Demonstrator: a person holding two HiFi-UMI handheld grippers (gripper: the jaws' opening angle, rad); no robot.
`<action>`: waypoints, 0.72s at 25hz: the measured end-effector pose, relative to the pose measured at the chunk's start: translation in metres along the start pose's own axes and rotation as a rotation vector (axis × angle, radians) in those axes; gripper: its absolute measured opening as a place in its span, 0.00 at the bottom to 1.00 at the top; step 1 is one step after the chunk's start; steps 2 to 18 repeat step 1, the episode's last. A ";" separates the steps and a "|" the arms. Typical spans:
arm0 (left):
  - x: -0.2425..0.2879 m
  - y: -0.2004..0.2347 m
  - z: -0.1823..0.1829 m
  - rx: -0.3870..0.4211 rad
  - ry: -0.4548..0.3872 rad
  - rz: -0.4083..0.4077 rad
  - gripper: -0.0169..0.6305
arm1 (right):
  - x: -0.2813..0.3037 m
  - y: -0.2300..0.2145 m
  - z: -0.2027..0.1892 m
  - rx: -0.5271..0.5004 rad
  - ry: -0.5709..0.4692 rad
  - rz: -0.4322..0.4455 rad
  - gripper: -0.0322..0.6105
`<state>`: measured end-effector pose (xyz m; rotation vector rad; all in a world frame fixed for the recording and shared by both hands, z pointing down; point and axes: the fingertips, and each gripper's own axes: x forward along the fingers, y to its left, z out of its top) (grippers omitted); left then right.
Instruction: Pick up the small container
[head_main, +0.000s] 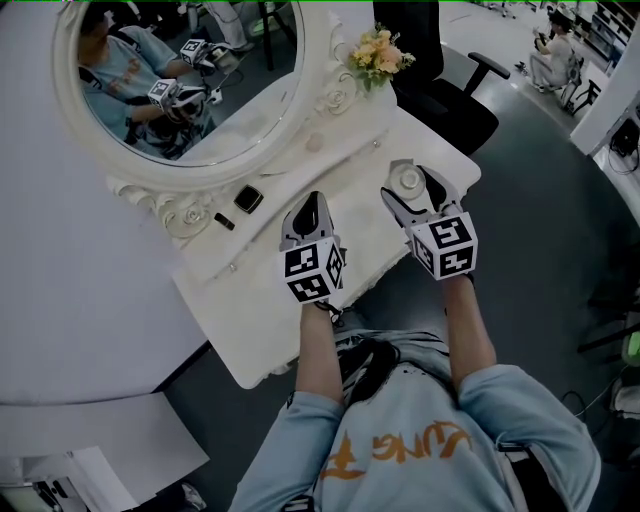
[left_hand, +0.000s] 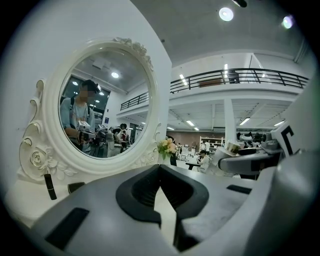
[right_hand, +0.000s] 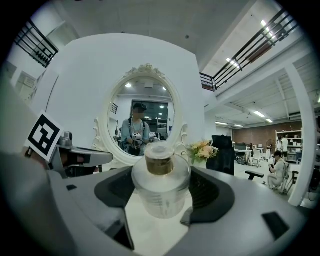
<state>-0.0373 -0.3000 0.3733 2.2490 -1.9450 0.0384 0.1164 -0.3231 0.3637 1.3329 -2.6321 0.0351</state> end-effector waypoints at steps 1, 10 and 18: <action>0.001 -0.001 0.000 0.000 0.000 -0.001 0.06 | 0.000 -0.001 0.000 -0.001 0.000 0.000 0.56; 0.001 -0.001 0.000 0.000 0.000 -0.001 0.06 | 0.000 -0.001 0.000 -0.001 0.000 0.000 0.56; 0.001 -0.001 0.000 0.000 0.000 -0.001 0.06 | 0.000 -0.001 0.000 -0.001 0.000 0.000 0.56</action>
